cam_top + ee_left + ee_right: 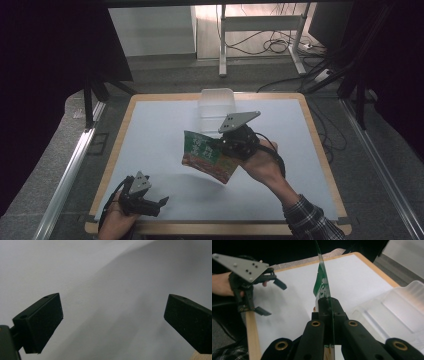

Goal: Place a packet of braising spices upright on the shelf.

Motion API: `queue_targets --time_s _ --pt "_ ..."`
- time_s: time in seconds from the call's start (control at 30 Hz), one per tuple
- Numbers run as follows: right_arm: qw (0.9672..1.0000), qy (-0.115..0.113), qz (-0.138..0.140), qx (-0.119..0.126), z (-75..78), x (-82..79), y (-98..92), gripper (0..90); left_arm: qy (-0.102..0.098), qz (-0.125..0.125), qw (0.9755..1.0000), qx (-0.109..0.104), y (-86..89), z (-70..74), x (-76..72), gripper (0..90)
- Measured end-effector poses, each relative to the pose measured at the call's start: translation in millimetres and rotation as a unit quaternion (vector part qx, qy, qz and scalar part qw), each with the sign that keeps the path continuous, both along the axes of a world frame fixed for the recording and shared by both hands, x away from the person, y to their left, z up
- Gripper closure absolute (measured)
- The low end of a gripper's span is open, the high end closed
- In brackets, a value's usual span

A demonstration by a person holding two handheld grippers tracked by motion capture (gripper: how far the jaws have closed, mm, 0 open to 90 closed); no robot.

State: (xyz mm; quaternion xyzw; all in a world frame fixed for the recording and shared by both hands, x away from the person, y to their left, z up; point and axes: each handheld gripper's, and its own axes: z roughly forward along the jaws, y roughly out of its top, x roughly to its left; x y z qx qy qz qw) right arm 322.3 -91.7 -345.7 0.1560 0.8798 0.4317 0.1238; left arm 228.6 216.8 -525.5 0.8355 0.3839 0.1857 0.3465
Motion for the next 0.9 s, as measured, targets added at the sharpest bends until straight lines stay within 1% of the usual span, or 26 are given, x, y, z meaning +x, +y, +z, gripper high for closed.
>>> queue_targets --time_s 0.07,0.1,0.2,0.23,0.27,0.33,0.47,0.5,0.53,0.6,0.63,0.67,0.73,0.77,0.8,0.87,0.9 --pt "1.0000 -0.001 -0.001 0.002 0.8 2.6 0.3 89.3 0.000 0.000 1.0000 0.000 0.0 0.0 0.0 2.2" --pt "1.0000 0.002 -0.004 0.007 1.8 8.2 1.1 89.3 0.000 0.000 1.0000 0.000 0.1 0.0 0.0 2.1" --pt "0.9999 0.004 -0.005 0.014 2.0 16.0 3.5 89.3 0.000 0.000 1.0000 -0.001 0.2 0.0 0.0 2.1" --pt "0.9999 0.004 -0.005 0.014 2.0 16.0 3.5 89.3 0.000 0.000 1.0000 -0.002 0.3 0.0 0.0 2.1" --pt "0.9998 0.008 -0.005 0.017 1.9 18.3 4.7 89.3 0.000 0.000 1.0000 -0.002 0.4 0.1 -0.1 2.1" --pt "0.9997 0.009 -0.005 0.024 1.6 26.0 9.0 89.3 0.001 0.000 1.0000 -0.003 0.6 0.1 0.0 2.1" --pt "0.9997 0.005 -0.006 0.023 2.7 33.3 14.6 89.3 0.001 0.000 1.0000 -0.004 0.7 0.1 0.0 2.0" --pt "0.9997 0.002 -0.008 0.024 3.8 38.5 18.1 89.3 0.001 0.000 1.0000 -0.004 0.8 0.1 0.0 2.0" --pt "0.9997 0.002 -0.008 0.024 3.8 38.5 18.1 89.3 0.001 0.001 1.0000 -0.005 0.8 0.1 0.0 2.0" --pt "0.9995 0.007 -0.011 0.029 4.6 47.8 23.0 89.3 0.001 0.002 1.0000 -0.009 0.9 0.0 -0.1 1.9" --pt "0.9995 0.007 -0.011 0.029 4.6 47.8 23.0 89.3 0.001 0.002 1.0000 -0.009 0.9 0.0 -0.1 1.8" --pt "0.9992 0.012 -0.013 0.035 4.4 54.7 26.4 89.3 -0.001 0.003 0.9999 -0.010 1.0 0.0 -0.3 1.8" --pt "0.9990 0.016 -0.013 0.039 4.3 61.7 30.0 89.3 -0.001 0.002 0.9999 -0.010 1.0 0.0 -0.4 1.9" --pt "0.9990 0.016 -0.013 0.039 4.3 61.7 30.0 89.3 -0.001 0.002 1.0000 -0.010 1.1 0.0 -0.4 1.9" --pt "0.9987 0.021 -0.013 0.044 4.7 68.0 34.0 89.3 -0.001 0.002 0.9999 -0.011 1.3 0.0 -0.4 1.8" --pt "0.9986 0.021 -0.013 0.046 5.3 70.6 36.2 89.3 -0.001 0.002 0.9999 -0.011 1.5 0.0 -0.3 1.9" --pt "0.9986 0.021 -0.011 0.048 5.9 73.3 38.5 89.3 -0.001 0.001 1.0000 -0.008 2.1 0.3 -0.1 1.9"
